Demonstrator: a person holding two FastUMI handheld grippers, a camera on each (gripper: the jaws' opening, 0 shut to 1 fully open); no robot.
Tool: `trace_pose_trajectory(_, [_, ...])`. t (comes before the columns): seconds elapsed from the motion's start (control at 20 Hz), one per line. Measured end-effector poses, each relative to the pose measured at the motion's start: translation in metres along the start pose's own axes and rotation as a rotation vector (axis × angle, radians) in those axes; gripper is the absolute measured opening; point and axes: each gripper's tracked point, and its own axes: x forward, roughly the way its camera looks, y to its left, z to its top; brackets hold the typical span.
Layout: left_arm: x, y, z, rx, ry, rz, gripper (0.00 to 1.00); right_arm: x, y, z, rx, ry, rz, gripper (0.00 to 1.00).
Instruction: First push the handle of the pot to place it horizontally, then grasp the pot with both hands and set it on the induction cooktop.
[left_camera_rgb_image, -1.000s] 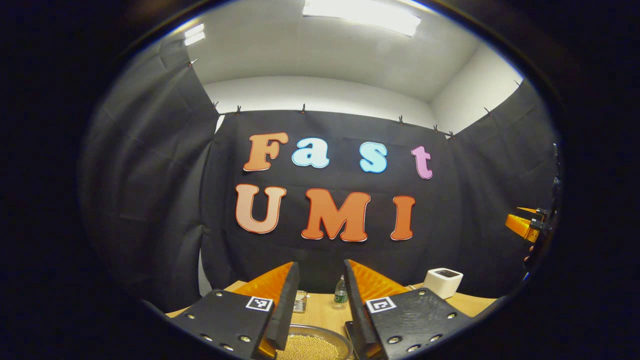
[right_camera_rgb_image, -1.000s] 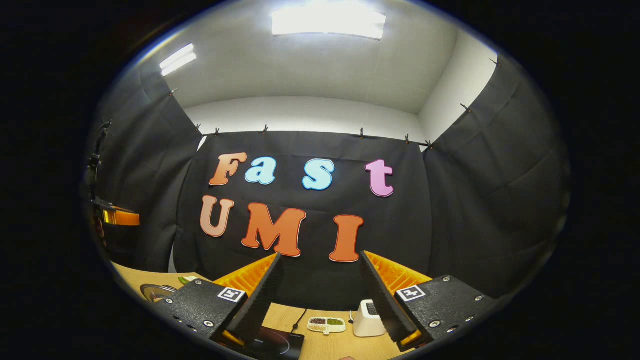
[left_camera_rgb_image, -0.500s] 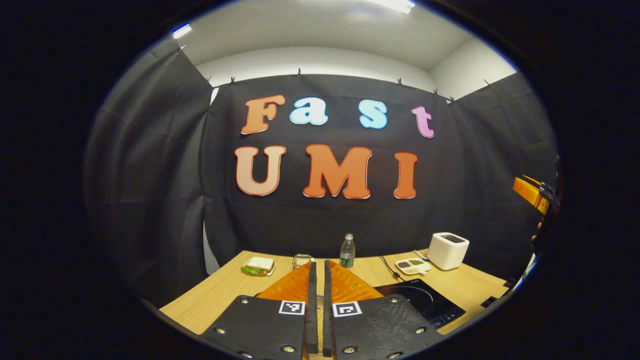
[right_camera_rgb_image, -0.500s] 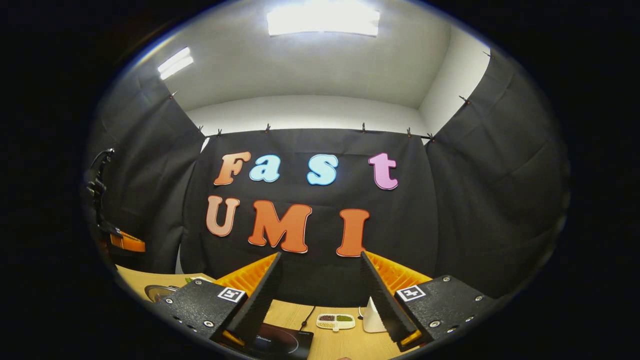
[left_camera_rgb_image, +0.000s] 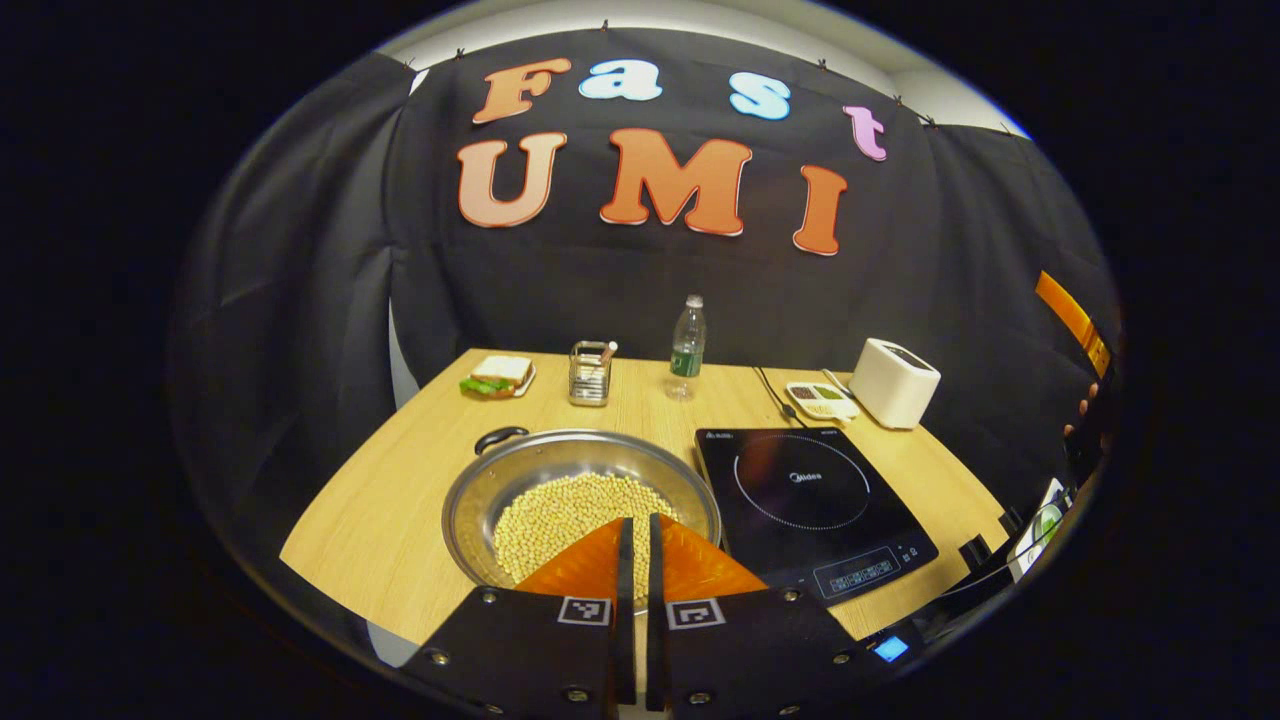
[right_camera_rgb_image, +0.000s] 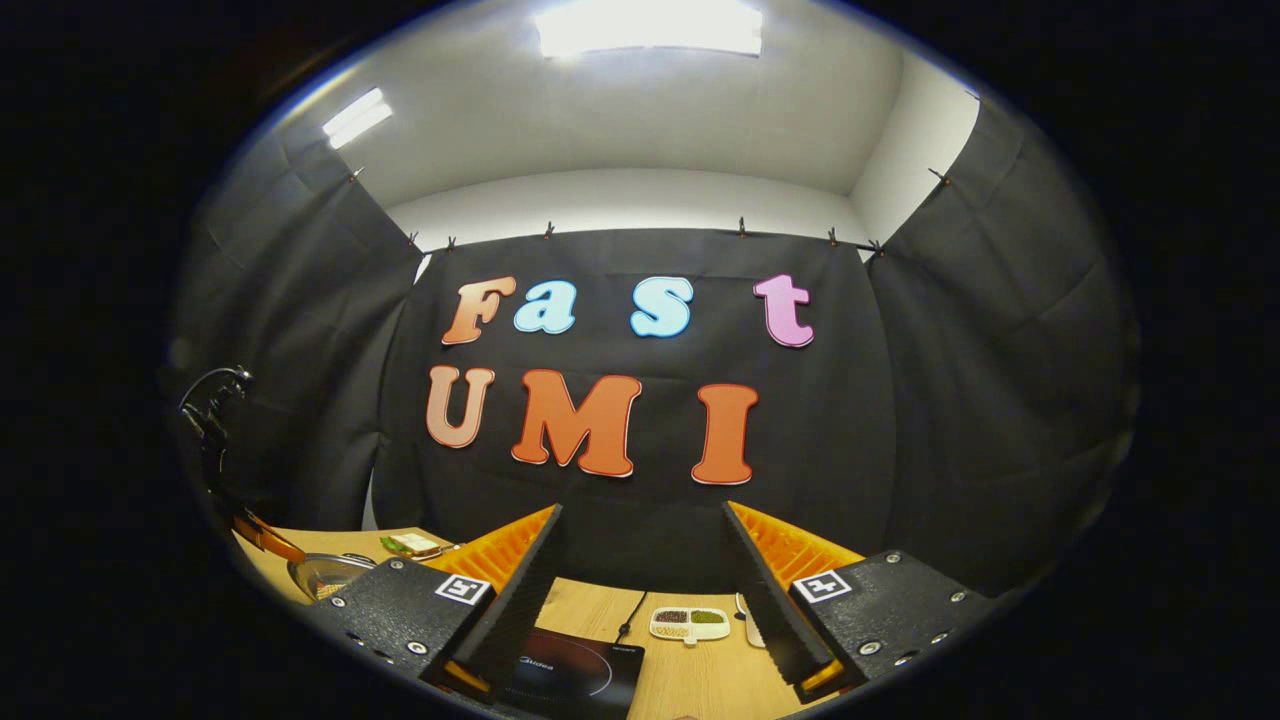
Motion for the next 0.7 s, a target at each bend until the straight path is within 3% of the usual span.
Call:
trace_pose_trajectory(0.35, [0.003, 0.005, -0.058, -0.077, 0.225, 0.0, 0.06, -0.001, 0.004, -0.023, -0.011, 0.02, 0.005, 0.94])
trace_pose_trajectory(0.7, [0.011, -0.001, -0.103, -0.113, 0.37, -0.018, 0.06, -0.003, -0.002, -0.033, -0.016, 0.034, -0.022, 0.95])
